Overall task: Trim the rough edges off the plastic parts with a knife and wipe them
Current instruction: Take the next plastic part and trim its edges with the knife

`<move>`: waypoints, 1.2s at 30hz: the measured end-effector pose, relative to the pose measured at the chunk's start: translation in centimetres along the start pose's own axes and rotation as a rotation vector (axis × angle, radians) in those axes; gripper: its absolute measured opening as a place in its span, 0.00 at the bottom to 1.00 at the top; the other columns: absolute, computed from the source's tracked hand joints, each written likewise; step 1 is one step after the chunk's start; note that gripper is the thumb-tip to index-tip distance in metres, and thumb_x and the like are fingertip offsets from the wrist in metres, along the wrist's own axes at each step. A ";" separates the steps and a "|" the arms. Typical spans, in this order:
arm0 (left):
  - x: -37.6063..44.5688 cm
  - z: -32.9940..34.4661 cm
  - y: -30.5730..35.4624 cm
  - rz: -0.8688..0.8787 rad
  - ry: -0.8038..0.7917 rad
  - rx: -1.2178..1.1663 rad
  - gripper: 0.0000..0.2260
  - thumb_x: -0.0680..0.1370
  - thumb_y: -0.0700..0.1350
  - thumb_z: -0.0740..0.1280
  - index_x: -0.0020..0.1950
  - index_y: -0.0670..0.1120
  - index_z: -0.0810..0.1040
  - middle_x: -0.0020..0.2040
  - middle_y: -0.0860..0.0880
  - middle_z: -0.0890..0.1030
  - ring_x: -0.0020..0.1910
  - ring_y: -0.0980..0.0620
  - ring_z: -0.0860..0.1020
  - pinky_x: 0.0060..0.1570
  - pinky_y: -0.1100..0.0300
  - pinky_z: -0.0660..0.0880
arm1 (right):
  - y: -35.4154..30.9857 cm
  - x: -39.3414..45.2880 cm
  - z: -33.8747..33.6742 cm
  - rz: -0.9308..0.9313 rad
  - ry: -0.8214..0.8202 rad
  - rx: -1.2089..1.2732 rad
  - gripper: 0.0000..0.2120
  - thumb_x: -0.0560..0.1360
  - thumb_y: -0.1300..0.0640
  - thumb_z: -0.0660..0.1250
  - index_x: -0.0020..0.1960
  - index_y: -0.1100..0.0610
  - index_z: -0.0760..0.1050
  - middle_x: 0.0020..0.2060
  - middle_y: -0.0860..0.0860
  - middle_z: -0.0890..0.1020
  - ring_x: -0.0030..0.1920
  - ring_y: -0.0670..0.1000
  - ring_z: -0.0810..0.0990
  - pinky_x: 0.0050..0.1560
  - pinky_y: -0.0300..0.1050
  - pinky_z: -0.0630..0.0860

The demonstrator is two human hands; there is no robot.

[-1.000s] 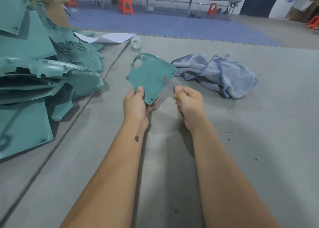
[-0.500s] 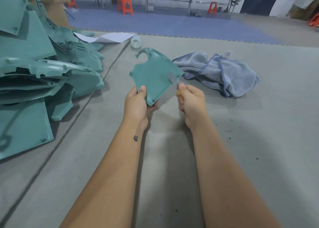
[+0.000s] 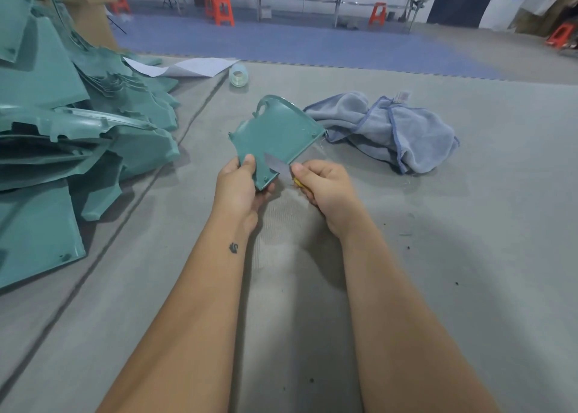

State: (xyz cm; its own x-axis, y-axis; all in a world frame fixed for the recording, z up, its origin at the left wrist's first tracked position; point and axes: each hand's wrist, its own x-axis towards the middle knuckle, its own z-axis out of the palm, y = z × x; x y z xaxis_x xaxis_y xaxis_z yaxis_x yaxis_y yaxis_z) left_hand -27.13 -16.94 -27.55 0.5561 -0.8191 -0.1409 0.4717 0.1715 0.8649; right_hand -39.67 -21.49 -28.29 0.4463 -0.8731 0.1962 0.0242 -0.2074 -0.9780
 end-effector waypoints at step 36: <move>0.2 -1.3 0.8 0.070 -0.031 0.137 0.10 0.84 0.44 0.57 0.51 0.52 0.77 0.44 0.53 0.82 0.38 0.55 0.77 0.34 0.61 0.75 | 0.2 1.2 -1.0 0.114 0.359 0.470 0.13 0.75 0.53 0.72 0.38 0.55 0.69 0.26 0.46 0.62 0.26 0.46 0.57 0.26 0.38 0.58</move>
State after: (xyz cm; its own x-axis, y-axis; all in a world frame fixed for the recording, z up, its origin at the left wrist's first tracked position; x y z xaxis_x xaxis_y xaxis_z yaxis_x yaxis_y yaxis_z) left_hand -25.78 -16.28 -27.48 0.5621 -0.8246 -0.0649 0.3333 0.1540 0.9301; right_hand -40.03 -22.99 -28.22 0.1417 -0.9897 0.0206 0.4234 0.0418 -0.9050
